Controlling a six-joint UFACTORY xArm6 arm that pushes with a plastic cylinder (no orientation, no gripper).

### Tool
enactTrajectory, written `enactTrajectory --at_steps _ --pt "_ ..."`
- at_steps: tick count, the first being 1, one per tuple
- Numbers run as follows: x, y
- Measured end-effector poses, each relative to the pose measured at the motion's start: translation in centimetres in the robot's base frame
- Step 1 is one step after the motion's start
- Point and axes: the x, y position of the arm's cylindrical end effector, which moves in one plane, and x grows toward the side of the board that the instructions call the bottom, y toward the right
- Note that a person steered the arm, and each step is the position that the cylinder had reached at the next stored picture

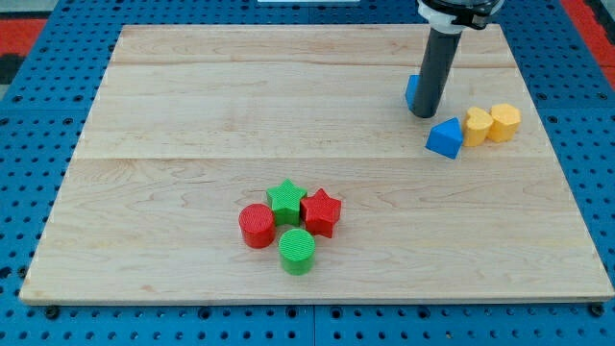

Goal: Push the blue cube towards the top left of the board

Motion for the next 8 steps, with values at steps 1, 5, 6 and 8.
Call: enactTrajectory --at_steps 1,5,6,8 --pt "0.0 -1.8" --pt "-0.5 3.1" --pt "-3.8 3.3" --pt "-4.0 -1.5"
